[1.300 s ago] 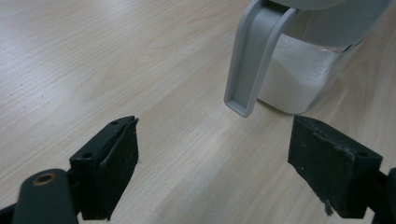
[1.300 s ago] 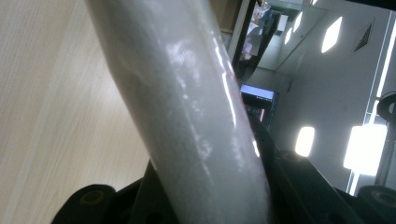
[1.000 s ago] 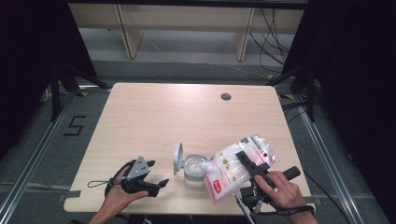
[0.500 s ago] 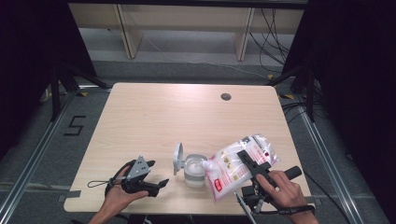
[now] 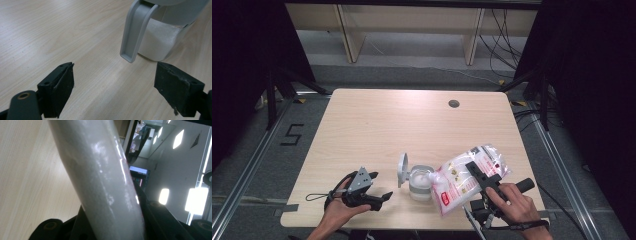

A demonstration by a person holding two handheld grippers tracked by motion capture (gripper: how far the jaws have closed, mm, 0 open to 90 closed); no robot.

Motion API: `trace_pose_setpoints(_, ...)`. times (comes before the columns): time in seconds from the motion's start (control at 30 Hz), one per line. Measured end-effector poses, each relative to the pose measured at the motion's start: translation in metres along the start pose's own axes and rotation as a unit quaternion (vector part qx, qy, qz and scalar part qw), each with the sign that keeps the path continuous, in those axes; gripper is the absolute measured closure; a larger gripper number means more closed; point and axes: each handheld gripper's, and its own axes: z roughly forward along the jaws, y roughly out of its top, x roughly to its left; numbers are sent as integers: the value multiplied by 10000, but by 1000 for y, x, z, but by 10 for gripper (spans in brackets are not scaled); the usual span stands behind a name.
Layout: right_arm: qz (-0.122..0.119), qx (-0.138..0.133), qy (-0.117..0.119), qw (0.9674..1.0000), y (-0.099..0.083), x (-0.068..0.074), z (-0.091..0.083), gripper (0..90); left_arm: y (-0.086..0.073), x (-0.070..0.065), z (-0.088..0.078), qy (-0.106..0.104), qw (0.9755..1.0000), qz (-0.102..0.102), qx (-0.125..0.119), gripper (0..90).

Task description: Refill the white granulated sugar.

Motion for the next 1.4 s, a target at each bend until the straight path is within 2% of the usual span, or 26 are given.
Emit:
trace_pose_setpoints(0.03, -130, -55, -6, 9999, 1, -2, 1, 741, 0, 0, 0, 0, 10000, -3, -1, 158)
trace_pose_setpoints(0.07, -146, -18, 47, 9999, 1, -3, 0, 741, 0, 0, 0, 0, 10000, 1, 2, 158)
trace_pose_setpoints(0.23, -259, -86, -15, 9996, 2, -4, 1, 741, 0, 0, 0, 0, 10000, -4, 1, 158)
trace_pose_setpoints(0.27, -40, 13, 49, 10000, 2, -1, 0, 742, 0, 0, 0, -7, 10000, 9, -10, 158)
trace_pose_setpoints(0.3, -29, 26, 50, 10000, 2, -1, 0, 742, 0, 0, 0, -5, 10000, 7, -17, 158)
trace_pose_setpoints(0.37, -166, -35, -29, 9999, 2, -2, 0, 742, 0, 0, 0, -8, 10000, 5, -12, 157)
trace_pose_setpoints(0.4, -63, -3, -3, 10000, 2, -1, 0, 742, 0, 0, 0, -8, 10000, 14, -10, 157)
trace_pose_setpoints(0.43, -72, 3, -2, 10000, 2, -1, 0, 742, 0, 0, 0, -7, 10000, 9, -14, 158)
trace_pose_setpoints(0.5, -336, -20, -28, 9994, 1, -4, 0, 742, 0, 0, 0, -7, 10000, 0, -17, 158)
trace_pose_setpoints(0.6, -347, 9, 21, 9994, 1, -5, -1, 743, 0, 0, 0, 1, 10000, 0, 6, 158)
trace_pose_setpoints(0.67, -470, -55, 4, 9989, 2, -7, 0, 743, 0, 0, 0, 1, 10000, -1, 1, 157)
trace_pose_setpoints(0.73, -345, 42, 22, 9994, 2, -5, -2, 743, 0, 0, 0, 5, 10000, -4, -1, 158)
trace_pose_setpoints(0.83, -400, 29, -33, 9992, 2, -5, -1, 743, 0, 0, 0, 5, 10000, -2, -1, 158)
trace_pose_setpoints(0.87, -269, 55, 6, 9996, 2, -3, -1, 743, 0, 0, 0, 4, 10000, -4, 1, 157)
trace_pose_setpoints(0.9, -278, 63, 13, 9996, 2, -3, -1, 743, 0, 0, 0, 3, 10000, -3, -1, 158)
trace_pose_setpoints(0.93, -454, -12, -34, 9990, 3, -6, -1, 744, 0, 0, 0, 2, 10000, 1, 2, 158)
trace_pose_setpoints(0.97, -465, -4, -32, 9989, 4, -6, -1, 743, 0, 0, 0, 4, 10000, -1, -2, 158)
trace_pose_setpoints(1.13, -275, 39, -2, 9996, 4, -3, -2, 744, 0, 0, 0, 3, 10000, 1, -1, 158)
trace_pose_setpoints(1.27, -304, 21, -33, 9995, 4, -5, -2, 744, 0, 0, 0, 2, 10000, 2, -1, 158)
trace_pose_setpoints(1.3, -123, 77, -15, 9999, 5, -3, -3, 744, 0, 0, 0, 2, 10000, 1, -2, 158)
trace_pose_setpoints(1.37, -423, -5, -15, 9991, 4, -7, -2, 745, 0, 0, 0, 4, 10000, 1, 0, 158)
trace_pose_setpoints(1.4, -405, 10, -14, 9992, 4, -6, -2, 745, 0, 0, 0, 3, 10000, 1, -1, 158)
